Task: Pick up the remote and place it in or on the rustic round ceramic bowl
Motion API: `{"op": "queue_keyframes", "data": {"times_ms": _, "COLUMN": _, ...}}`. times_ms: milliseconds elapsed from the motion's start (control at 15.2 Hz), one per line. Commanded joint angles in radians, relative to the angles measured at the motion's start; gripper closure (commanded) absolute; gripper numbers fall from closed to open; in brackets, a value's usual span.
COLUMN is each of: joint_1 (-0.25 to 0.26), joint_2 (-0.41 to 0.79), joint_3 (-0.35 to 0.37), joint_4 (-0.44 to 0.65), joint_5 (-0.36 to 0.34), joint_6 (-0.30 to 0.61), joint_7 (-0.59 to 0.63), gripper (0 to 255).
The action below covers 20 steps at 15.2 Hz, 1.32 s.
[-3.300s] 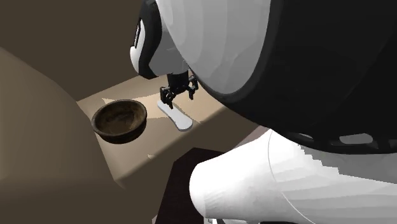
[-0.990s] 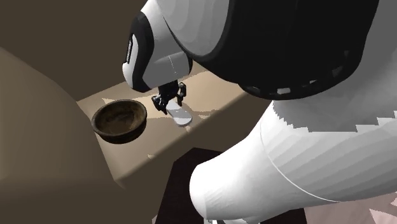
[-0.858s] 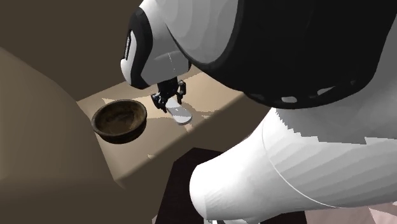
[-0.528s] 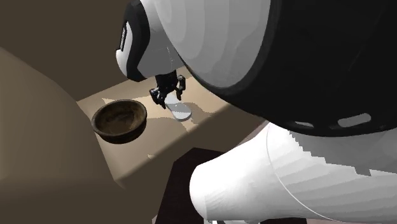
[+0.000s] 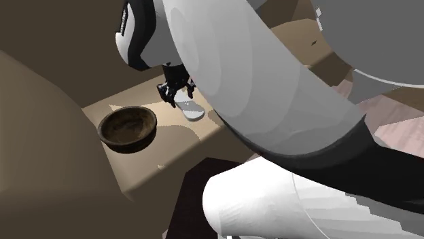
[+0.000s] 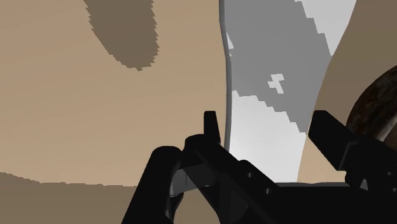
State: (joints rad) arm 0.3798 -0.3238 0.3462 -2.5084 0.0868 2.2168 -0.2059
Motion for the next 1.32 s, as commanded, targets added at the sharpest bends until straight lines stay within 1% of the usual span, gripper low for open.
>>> {"op": "queue_keyframes", "data": {"times_ms": 0, "joint_1": 0.001, "joint_2": -0.015, "joint_3": -0.004, "joint_4": 0.017, "joint_5": 0.002, "joint_6": -0.031, "joint_7": -0.004, "gripper": 255}}
{"op": "queue_keyframes", "data": {"times_ms": 1122, "joint_1": 0.002, "joint_2": -0.095, "joint_3": -0.034, "joint_4": 0.182, "joint_5": 0.007, "joint_6": -0.276, "joint_7": -0.022, "gripper": 255}}
{"op": "queue_keyframes", "data": {"times_ms": 1254, "joint_1": 0.022, "joint_2": -0.094, "joint_3": 0.002, "joint_4": 0.190, "joint_5": 0.020, "joint_6": -0.281, "joint_7": 0.027, "gripper": 255}}
